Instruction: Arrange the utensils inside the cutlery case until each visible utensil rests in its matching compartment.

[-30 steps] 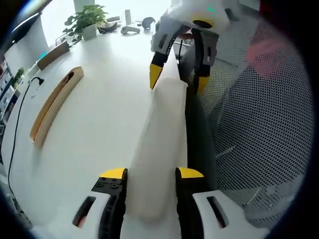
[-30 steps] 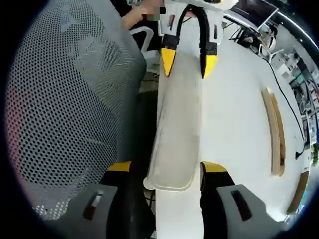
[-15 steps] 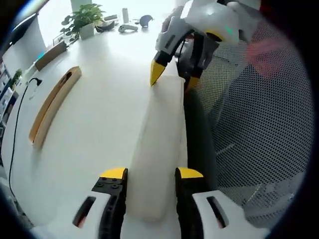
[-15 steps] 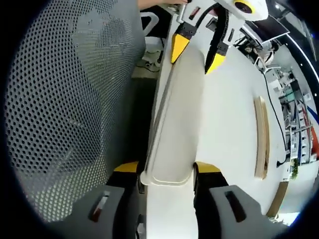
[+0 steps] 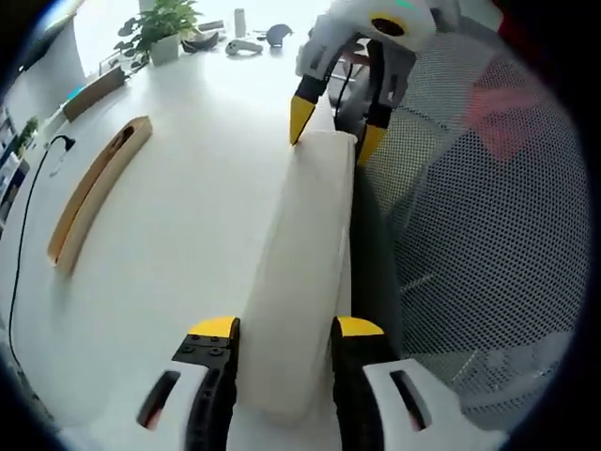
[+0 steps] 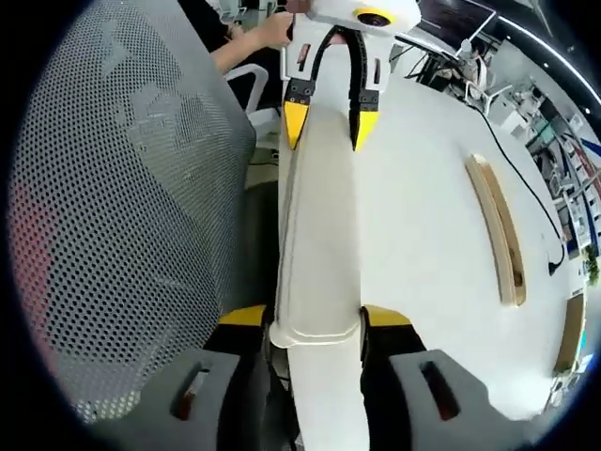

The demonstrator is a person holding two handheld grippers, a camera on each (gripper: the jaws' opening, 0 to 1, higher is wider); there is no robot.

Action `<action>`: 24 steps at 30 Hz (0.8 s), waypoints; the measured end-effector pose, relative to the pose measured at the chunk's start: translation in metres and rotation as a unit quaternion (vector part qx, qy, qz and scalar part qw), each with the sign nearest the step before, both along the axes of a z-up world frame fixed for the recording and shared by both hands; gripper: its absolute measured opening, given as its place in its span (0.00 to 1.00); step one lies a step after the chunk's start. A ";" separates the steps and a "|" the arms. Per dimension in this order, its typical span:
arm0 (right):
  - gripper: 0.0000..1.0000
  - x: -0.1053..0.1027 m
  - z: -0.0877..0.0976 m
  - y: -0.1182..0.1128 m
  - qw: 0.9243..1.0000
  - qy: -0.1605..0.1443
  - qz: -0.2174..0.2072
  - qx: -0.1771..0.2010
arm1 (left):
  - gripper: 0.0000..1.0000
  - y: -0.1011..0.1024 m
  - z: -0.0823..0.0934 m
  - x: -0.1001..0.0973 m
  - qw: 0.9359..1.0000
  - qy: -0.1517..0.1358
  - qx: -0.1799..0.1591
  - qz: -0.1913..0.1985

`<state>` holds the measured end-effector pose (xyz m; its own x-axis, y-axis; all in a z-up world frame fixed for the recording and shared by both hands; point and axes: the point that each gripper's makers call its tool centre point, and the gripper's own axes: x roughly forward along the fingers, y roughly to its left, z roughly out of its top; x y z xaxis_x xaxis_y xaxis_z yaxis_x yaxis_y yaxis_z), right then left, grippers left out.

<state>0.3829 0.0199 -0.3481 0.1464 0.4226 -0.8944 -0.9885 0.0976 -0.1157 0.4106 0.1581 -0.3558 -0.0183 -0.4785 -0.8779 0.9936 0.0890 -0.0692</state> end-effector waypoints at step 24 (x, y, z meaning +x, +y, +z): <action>0.24 0.011 0.000 0.011 1.000 0.001 -0.003 0.007 | 0.38 -0.001 0.002 -0.001 0.998 0.060 0.003 -0.010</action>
<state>0.3943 0.0305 -0.3476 0.1470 0.4335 -0.8891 -0.9881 0.1056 -0.1119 0.4091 0.1571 -0.3543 -0.1337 -0.4711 -0.8719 0.9796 0.0703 -0.1882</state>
